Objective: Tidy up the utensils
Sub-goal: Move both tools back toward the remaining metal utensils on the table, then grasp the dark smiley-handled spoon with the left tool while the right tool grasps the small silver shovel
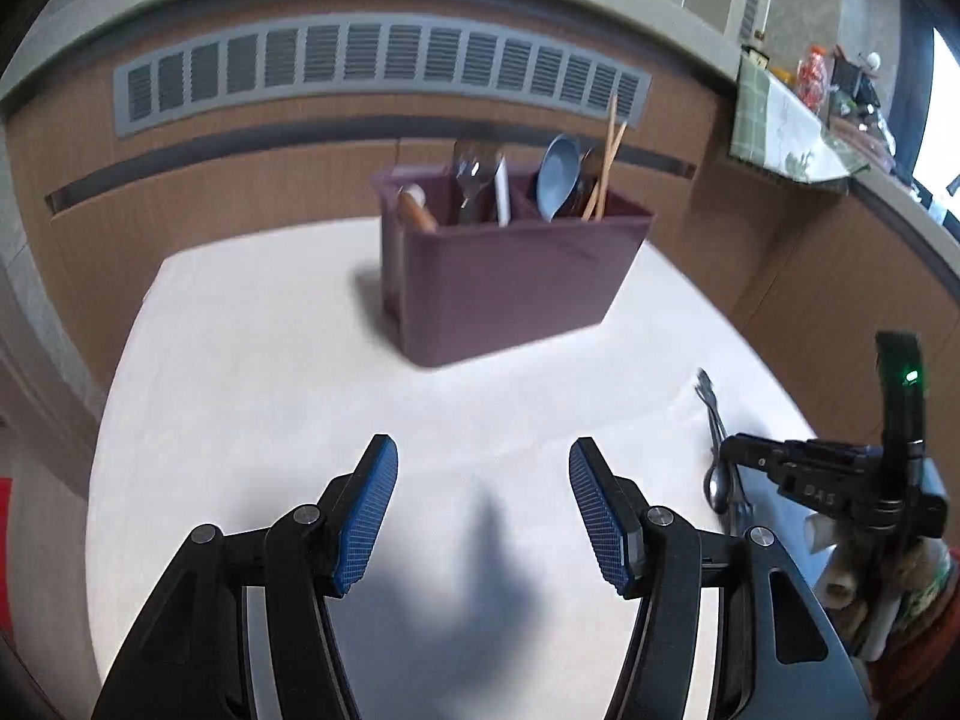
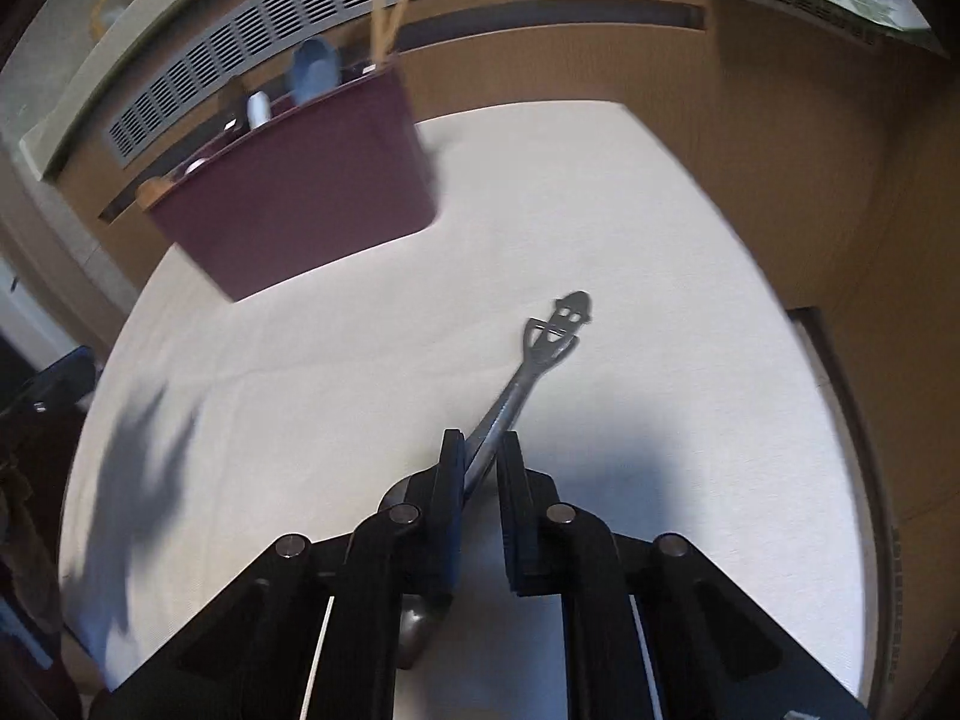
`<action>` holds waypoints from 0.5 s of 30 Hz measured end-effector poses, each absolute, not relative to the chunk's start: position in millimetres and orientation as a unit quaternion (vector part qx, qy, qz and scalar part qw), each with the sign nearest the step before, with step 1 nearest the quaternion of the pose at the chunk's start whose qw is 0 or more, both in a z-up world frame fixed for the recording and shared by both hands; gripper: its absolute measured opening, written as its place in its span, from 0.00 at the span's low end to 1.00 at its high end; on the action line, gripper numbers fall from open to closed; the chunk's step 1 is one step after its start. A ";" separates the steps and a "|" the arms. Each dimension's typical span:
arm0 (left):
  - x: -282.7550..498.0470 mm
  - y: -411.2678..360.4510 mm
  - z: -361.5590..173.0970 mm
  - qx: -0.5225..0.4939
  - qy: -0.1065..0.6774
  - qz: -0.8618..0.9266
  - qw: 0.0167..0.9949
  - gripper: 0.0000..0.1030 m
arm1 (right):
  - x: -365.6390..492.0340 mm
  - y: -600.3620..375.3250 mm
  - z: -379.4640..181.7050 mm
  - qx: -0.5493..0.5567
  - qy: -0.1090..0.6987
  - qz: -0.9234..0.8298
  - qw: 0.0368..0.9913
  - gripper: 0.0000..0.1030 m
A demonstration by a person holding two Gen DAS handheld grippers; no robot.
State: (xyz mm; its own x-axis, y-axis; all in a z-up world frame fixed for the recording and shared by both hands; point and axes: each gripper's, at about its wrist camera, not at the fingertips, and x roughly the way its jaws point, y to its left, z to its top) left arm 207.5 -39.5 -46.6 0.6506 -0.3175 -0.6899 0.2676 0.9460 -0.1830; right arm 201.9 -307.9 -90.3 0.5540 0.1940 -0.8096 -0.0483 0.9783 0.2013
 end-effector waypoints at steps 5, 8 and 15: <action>199.7 -45.2 -70.3 -0.021 0.424 -0.177 0.888 0.58 | 181.3 -279.5 -92.2 0.055 0.469 0.113 0.874 0.08; 193.3 -68.1 -77.2 0.005 0.435 -0.204 0.877 0.58 | 171.3 -289.4 -90.7 0.057 0.468 0.111 0.875 0.07; 192.9 -144.6 -79.4 0.063 0.443 -0.283 0.849 0.58 | 172.5 -335.0 -90.2 0.070 0.467 0.088 0.877 0.04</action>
State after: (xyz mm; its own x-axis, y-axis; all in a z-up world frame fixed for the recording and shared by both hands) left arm 192.9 -144.6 -79.4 0.4479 -0.4248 -0.7867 0.5362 0.8317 -0.1438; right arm 172.5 -335.0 -90.2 0.5480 0.2203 -0.8070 -0.0898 0.9746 0.2051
